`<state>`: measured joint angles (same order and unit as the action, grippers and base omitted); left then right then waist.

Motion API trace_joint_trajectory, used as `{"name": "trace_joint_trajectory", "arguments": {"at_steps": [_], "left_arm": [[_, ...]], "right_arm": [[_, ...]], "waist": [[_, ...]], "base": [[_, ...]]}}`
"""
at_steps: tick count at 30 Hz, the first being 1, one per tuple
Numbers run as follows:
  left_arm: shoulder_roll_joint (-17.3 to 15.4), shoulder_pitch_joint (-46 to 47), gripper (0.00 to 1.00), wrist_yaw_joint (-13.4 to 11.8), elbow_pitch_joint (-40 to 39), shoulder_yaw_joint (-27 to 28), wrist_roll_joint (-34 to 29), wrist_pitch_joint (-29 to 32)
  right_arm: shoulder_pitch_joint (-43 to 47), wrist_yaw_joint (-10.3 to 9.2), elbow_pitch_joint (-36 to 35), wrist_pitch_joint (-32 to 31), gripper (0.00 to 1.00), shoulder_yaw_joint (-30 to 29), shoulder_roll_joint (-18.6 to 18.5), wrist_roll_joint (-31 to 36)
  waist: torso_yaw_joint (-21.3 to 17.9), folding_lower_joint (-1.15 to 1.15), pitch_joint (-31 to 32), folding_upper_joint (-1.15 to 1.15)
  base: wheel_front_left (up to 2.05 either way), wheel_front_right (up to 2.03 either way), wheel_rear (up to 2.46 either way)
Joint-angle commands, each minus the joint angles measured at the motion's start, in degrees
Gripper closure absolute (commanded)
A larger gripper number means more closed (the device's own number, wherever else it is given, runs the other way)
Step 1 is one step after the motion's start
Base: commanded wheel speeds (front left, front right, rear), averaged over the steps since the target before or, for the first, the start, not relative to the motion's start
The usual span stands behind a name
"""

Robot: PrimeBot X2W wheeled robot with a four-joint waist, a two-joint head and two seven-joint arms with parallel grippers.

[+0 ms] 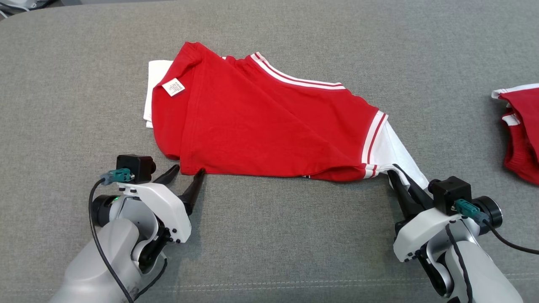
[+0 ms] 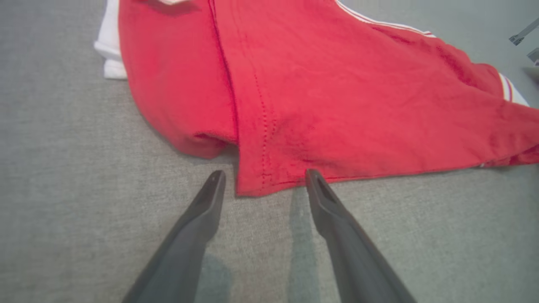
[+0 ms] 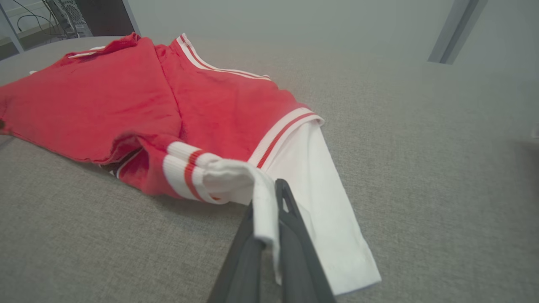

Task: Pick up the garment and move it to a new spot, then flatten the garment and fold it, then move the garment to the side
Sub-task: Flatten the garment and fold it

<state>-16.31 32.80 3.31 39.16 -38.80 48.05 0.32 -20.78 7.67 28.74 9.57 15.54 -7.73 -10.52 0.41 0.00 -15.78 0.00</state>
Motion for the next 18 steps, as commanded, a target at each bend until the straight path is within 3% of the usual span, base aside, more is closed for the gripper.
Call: {"name": "trace_joint_trajectory", "arguments": {"at_steps": [1,12,18], "left_arm": [[-1.2,3.2,1.00,0.5,0.0,2.0,0.4,-1.4],[-0.2,1.9,1.00,2.5,3.9,1.2,0.8,-5.7],[-1.8,-8.2,1.00,2.3,-6.9,1.3,3.7,-6.2]], "right_arm": [[-0.7,-0.19,-0.9,0.7,1.00,1.3,-0.1,0.3],[-0.1,-0.19,-0.2,0.9,1.00,1.1,-0.1,0.0],[6.0,-0.19,-4.0,-1.6,1.00,-0.1,-1.8,-1.6]], "waist": [[0.1,0.00,-0.1,0.00],[0.2,0.00,0.5,0.00],[1.1,0.00,0.9,0.00]], "base": [[0.00,0.00,0.00],[0.00,0.00,0.00],[0.00,0.00,0.00]]}}
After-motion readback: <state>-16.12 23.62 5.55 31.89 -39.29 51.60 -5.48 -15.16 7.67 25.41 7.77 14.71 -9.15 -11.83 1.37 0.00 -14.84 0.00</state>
